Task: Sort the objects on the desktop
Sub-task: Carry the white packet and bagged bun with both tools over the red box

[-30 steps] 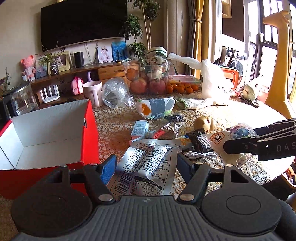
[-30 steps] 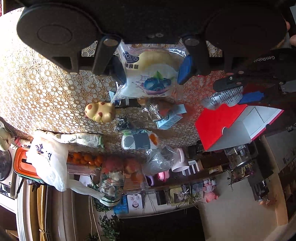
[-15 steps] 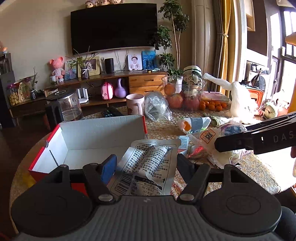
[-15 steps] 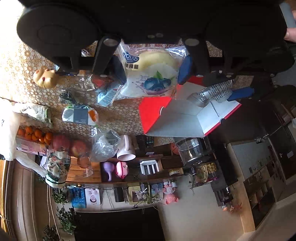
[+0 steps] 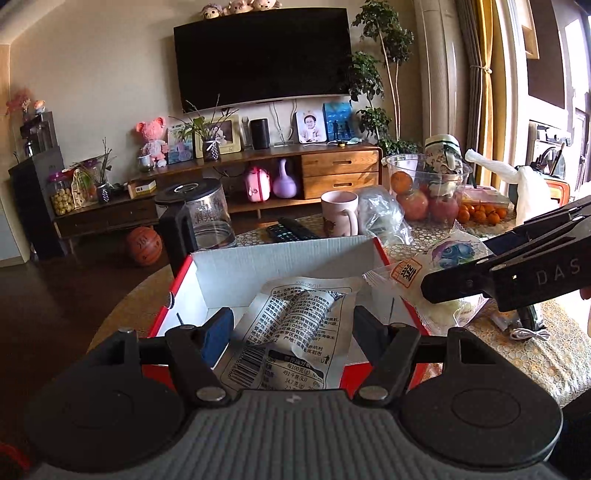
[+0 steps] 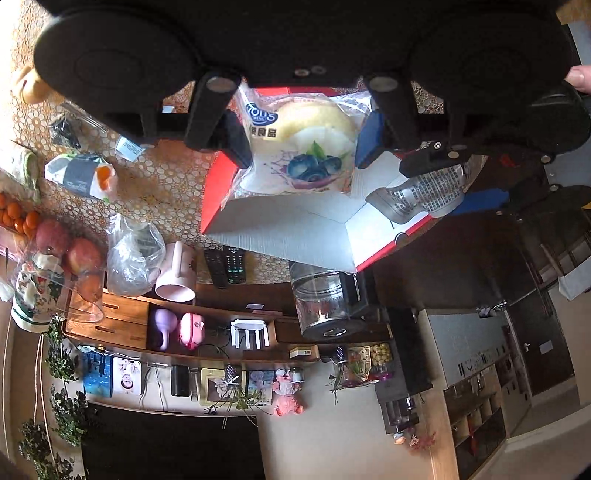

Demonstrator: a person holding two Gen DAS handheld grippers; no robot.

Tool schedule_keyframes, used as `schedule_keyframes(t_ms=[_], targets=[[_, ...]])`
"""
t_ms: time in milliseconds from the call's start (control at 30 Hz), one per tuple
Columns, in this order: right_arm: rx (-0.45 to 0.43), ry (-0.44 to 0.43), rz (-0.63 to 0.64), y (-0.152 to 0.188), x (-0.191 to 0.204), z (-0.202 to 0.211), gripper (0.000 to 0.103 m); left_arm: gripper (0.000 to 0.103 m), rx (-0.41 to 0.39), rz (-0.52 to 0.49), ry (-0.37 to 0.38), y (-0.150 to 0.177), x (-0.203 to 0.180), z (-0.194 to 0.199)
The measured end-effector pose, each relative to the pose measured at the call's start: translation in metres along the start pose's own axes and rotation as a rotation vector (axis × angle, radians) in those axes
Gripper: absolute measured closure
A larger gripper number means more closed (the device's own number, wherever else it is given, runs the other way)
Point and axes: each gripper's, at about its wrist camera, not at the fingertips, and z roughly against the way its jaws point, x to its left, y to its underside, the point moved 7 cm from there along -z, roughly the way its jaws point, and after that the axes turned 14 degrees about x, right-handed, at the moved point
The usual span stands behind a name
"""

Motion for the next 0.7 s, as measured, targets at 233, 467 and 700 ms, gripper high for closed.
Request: schedule_keyframes(t_ms=[233, 467, 700], targets=[[0.034, 0.015, 0.028, -0.018, 0.005, -0.042, 0.043, 0.033, 0.051, 0.012, -0.017, -0.009, 0.027, -0.041], [0.091, 0.015, 0.065, -0.028, 0.004, -0.086, 0.043, 0.033, 0.078, -0.025, -0.075, -0.016, 0.036, -0.082], [0.188, 0.045, 0.133, -0.034, 0.006, -0.12, 0.043, 0.033, 0.133, -0.052, -0.088, -0.023, 0.041, -0.12]])
